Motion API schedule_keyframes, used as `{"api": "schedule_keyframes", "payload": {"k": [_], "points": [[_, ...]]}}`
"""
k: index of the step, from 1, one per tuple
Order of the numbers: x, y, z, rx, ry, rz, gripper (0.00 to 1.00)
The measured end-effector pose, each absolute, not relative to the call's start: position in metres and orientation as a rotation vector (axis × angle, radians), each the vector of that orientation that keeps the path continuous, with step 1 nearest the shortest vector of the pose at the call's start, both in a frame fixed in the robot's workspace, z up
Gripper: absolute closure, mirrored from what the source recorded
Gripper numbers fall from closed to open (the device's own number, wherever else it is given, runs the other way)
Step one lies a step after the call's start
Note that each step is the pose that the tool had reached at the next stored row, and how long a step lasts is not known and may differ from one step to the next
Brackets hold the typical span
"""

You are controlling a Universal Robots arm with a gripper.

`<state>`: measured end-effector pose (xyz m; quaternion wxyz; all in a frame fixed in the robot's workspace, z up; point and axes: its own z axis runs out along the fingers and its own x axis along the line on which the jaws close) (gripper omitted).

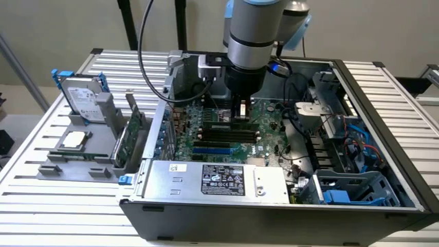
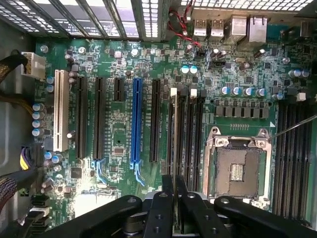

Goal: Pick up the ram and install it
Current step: 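Insert the ram into the slot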

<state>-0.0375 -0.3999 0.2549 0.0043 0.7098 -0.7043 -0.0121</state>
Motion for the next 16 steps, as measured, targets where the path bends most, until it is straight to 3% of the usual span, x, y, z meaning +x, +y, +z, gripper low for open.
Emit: {"api": "schedule_keyframes", "payload": {"k": [16], "points": [[-0.037, -0.393, 0.233, 2.201, -2.207, 0.009, 1.00]]}}
